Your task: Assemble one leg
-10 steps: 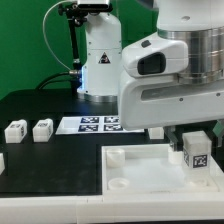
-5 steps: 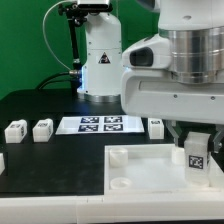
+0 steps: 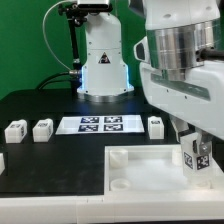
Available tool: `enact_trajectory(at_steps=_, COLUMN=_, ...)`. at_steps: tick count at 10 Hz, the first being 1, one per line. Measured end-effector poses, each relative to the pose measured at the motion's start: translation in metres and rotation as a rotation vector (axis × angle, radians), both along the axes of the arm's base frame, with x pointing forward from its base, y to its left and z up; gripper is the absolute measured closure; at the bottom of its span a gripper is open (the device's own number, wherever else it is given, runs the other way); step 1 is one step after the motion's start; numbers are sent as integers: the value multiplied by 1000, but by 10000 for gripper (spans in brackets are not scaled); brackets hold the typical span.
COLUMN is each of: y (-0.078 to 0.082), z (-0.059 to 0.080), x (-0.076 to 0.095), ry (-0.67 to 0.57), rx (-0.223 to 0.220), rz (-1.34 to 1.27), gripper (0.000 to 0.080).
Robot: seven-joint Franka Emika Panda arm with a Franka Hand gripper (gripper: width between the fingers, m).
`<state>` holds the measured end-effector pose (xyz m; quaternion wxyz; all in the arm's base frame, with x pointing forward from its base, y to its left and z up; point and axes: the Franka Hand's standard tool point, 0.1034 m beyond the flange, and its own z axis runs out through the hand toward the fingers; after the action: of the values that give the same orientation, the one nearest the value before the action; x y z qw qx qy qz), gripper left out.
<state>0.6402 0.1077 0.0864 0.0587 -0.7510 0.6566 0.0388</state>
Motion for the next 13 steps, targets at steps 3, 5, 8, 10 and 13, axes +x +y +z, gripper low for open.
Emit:
enact_trajectory(at_steps=3, y=2, z=-1, x=-1, ry=-8, rx=-5, rz=66, gripper=408)
enact_trajectory(at_steps=5, y=2, z=0, x=0, ry=-38, rx=-11, rz=280, gripper=219)
enact_trajectory(at_steps=8, y=4, z=-1, x=-1, ry=-89, rx=-18, rz=655, gripper=154)
enact_trajectory(at_steps=10, y=4, z=-2, x=-1, ry=-114, rx=-23, rz=857, gripper=151)
enact_trajectory(at_steps=13, y=12, z=-5, x=-2, ry=-149, rx=-57, rz=1333, gripper=150)
